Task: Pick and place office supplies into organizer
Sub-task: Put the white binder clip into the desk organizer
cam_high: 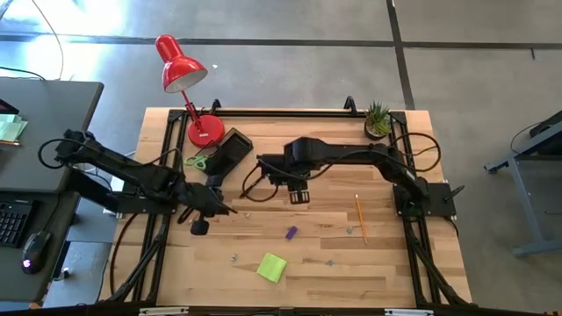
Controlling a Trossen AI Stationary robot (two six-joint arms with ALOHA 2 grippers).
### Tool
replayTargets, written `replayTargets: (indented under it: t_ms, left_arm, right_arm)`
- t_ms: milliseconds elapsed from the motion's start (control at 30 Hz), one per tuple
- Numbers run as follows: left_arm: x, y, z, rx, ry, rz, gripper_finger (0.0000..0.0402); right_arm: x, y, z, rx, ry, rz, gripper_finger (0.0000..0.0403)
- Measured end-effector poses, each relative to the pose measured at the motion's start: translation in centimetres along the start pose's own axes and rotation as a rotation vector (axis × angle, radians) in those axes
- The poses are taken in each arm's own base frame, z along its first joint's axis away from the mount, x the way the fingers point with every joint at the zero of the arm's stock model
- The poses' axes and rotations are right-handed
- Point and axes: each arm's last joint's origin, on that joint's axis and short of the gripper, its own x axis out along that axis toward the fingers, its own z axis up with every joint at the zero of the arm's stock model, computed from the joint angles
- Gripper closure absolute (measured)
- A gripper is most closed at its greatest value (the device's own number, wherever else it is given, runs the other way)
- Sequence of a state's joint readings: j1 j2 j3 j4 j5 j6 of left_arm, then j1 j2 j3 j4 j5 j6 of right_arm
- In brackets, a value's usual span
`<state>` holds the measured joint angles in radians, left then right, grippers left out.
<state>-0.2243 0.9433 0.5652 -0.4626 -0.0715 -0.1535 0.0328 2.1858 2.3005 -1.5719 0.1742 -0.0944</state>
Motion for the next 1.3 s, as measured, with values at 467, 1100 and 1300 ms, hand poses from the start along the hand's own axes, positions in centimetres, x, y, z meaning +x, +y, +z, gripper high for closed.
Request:
replayTargets:
  t_ms: [467,1100,1300]
  left_arm:
    - [1.1,0.0,0.2,0.02,0.016,0.043,0.0401]
    - [1.6,0.1,1.1,0.107,-0.067,0.101,0.0387]
    - [4.0,0.0,1.7,0.173,-0.072,0.164,0.0298]
  right_arm:
    - [-2.5,-0.1,-3.2,0.044,-0.006,-0.041,0.0265]
    - [5.3,1.7,-19.6,0.333,-0.721,-0.034,0.0265]
    - [8.1,2.5,-20.4,0.269,-0.975,-0.036,0.0265]
